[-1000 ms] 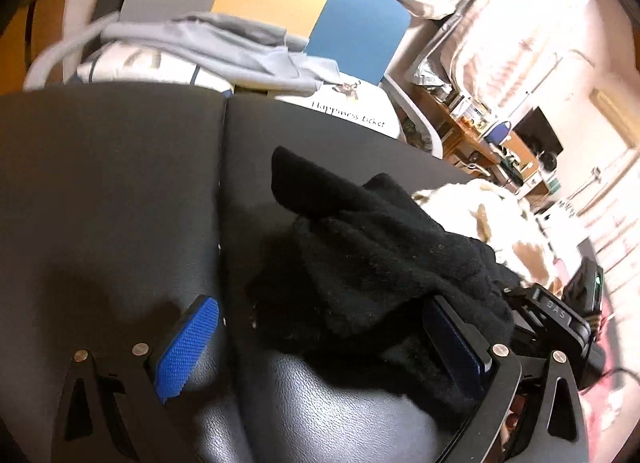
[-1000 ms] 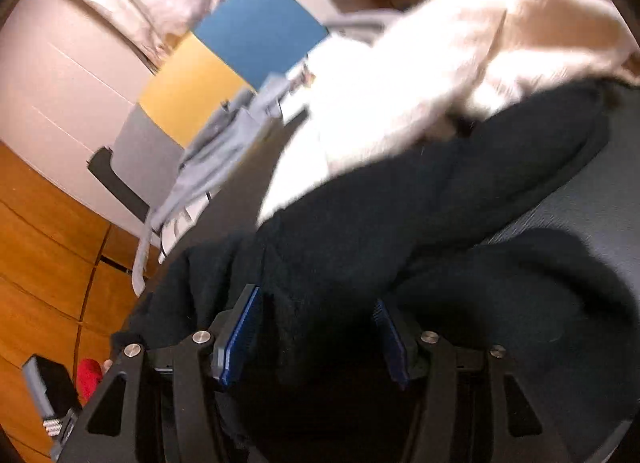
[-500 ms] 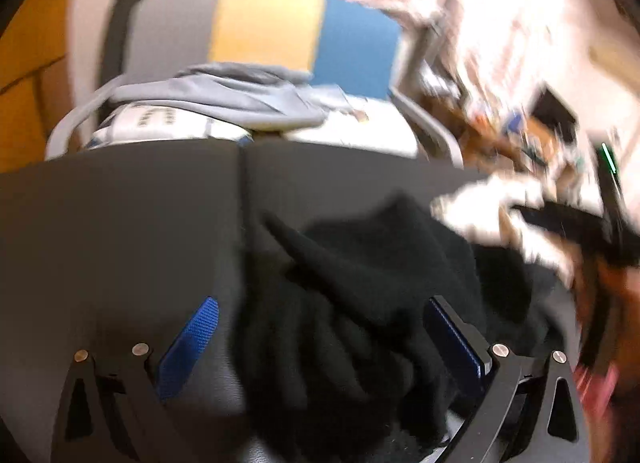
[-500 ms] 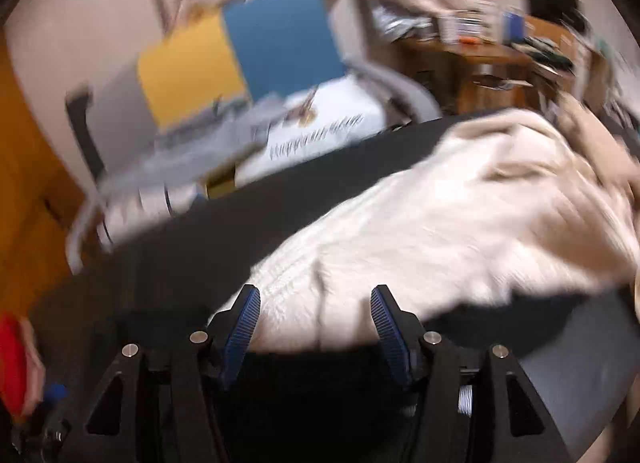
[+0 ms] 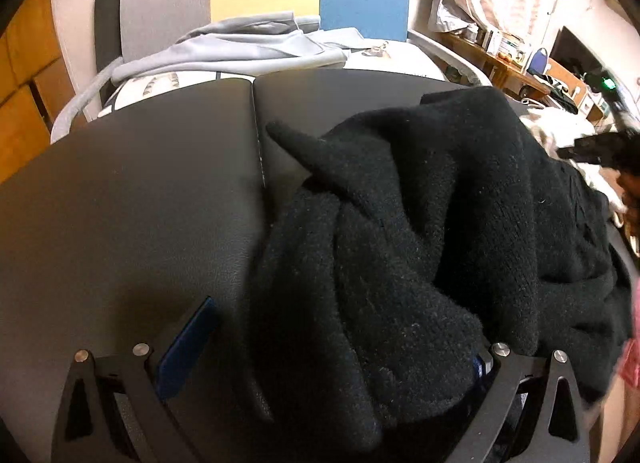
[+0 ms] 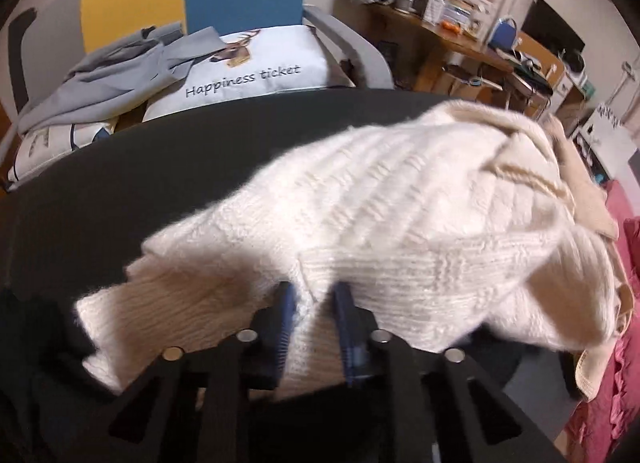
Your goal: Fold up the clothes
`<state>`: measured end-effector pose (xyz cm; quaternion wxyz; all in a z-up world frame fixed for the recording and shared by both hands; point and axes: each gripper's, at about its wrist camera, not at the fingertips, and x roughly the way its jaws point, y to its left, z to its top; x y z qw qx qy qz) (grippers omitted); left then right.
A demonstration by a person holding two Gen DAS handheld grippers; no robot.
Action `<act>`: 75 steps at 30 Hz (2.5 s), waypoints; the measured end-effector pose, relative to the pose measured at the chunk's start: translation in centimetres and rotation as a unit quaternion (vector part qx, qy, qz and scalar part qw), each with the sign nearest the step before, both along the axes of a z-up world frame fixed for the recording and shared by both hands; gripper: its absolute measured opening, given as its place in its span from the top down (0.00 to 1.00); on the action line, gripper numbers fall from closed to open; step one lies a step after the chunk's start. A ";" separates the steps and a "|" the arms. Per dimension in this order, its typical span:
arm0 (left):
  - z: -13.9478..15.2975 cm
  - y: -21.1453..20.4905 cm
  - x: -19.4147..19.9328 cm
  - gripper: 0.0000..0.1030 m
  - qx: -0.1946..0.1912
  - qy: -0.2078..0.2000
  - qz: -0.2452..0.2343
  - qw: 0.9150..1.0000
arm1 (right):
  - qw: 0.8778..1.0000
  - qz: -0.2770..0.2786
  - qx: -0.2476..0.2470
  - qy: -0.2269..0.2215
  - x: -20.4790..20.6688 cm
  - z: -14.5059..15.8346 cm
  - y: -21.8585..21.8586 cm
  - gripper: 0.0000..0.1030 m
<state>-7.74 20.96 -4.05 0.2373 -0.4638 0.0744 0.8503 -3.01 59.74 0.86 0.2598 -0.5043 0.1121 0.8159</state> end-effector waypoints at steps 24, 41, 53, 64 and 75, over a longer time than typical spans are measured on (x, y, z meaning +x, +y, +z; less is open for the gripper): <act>0.2 -1.0 0.6 0.00 0.014 -0.009 0.006 1.000 | 0.996 0.061 -0.047 -0.037 -3.9 -0.8 -3.7 0.70; 0.7 -2.2 0.7 0.00 0.022 -0.025 0.010 0.999 | 0.956 -0.265 0.126 0.022 20.1 10.7 20.4 0.88; 1.3 -2.4 1.3 0.00 0.033 -0.039 0.038 0.998 | 0.962 -0.236 0.127 0.046 24.2 7.3 14.7 0.71; 3.2 -3.2 3.3 0.00 0.024 0.026 0.005 0.999 | 0.969 0.055 -0.218 0.104 11.1 3.4 -6.7 0.40; 4.8 -3.7 5.8 0.00 0.079 0.049 -0.064 0.994 | 0.957 0.039 -0.270 0.100 9.4 -1.8 -9.0 0.40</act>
